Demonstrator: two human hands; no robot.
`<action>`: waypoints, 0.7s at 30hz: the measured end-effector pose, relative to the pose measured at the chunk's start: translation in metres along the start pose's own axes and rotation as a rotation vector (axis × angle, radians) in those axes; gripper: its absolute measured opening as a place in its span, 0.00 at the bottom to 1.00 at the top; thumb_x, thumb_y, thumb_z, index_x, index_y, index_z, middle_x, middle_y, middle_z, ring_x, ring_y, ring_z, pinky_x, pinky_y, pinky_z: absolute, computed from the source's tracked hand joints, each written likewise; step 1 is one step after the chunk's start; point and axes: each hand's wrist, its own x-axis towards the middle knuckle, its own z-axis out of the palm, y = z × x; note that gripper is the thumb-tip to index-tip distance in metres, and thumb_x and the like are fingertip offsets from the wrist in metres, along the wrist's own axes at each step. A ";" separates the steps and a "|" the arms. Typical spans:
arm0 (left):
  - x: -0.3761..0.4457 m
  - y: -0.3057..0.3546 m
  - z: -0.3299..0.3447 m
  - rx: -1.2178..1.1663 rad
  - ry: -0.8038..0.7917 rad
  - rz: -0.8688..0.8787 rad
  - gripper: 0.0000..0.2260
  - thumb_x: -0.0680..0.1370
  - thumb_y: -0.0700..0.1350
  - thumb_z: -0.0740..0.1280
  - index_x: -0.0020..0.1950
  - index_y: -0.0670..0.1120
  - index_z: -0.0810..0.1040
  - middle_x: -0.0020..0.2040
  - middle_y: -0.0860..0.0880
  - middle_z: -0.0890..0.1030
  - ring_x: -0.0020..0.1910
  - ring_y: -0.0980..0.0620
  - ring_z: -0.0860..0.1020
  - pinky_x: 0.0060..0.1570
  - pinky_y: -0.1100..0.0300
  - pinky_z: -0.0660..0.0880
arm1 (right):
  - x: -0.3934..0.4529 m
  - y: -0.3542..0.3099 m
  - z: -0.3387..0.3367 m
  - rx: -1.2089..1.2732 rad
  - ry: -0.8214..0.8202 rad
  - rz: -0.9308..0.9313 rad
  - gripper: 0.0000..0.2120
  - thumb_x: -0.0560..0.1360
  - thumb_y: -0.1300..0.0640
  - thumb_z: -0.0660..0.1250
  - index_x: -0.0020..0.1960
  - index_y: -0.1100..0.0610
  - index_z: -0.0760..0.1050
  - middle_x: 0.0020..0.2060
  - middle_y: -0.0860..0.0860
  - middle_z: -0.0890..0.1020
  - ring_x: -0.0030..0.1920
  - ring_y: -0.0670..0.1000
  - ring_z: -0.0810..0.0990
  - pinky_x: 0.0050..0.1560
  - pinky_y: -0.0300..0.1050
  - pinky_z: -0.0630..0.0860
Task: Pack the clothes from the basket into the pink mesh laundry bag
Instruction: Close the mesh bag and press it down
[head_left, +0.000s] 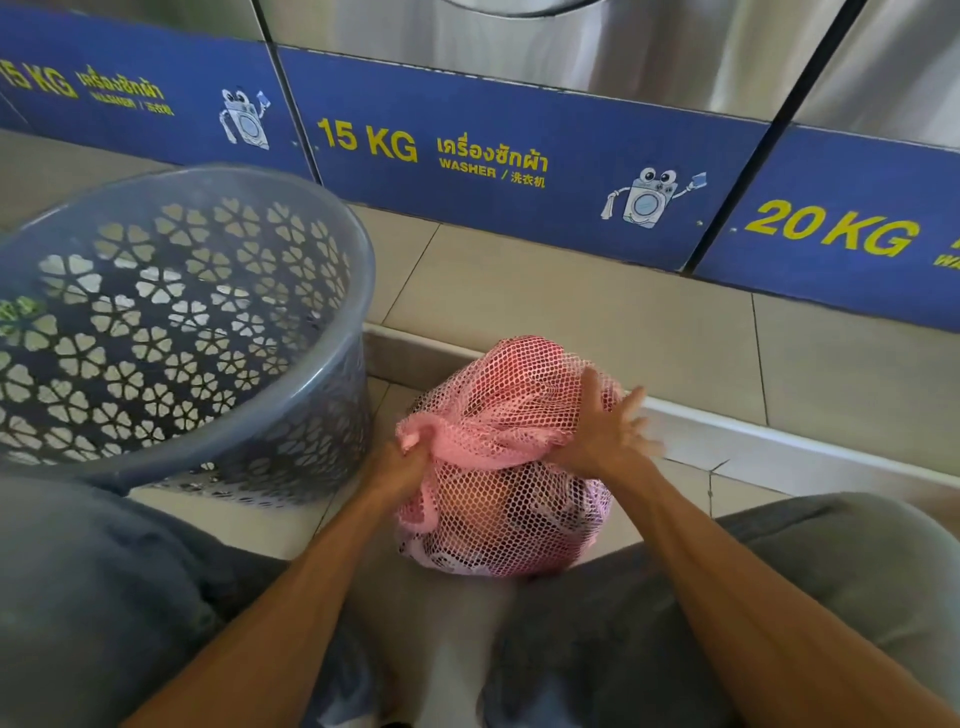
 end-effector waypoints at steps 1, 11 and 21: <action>-0.001 -0.001 0.003 -0.013 -0.002 0.001 0.30 0.75 0.66 0.62 0.72 0.53 0.67 0.62 0.50 0.78 0.60 0.46 0.78 0.53 0.53 0.76 | -0.001 0.005 0.002 0.128 -0.085 0.001 0.66 0.60 0.33 0.76 0.76 0.41 0.29 0.78 0.61 0.39 0.76 0.70 0.53 0.70 0.70 0.57; -0.012 0.016 0.032 -0.224 0.000 -0.109 0.35 0.62 0.73 0.68 0.65 0.60 0.70 0.55 0.56 0.81 0.51 0.49 0.82 0.51 0.49 0.81 | 0.021 0.018 0.013 0.414 -0.152 -0.184 0.46 0.50 0.29 0.78 0.65 0.37 0.68 0.57 0.42 0.81 0.56 0.52 0.80 0.59 0.57 0.77; -0.039 0.102 0.034 -0.744 0.240 0.052 0.08 0.75 0.57 0.69 0.43 0.55 0.75 0.41 0.51 0.83 0.41 0.50 0.82 0.46 0.52 0.80 | -0.026 -0.006 -0.087 0.769 0.150 -0.270 0.20 0.66 0.53 0.75 0.56 0.45 0.75 0.42 0.44 0.85 0.42 0.50 0.84 0.43 0.55 0.84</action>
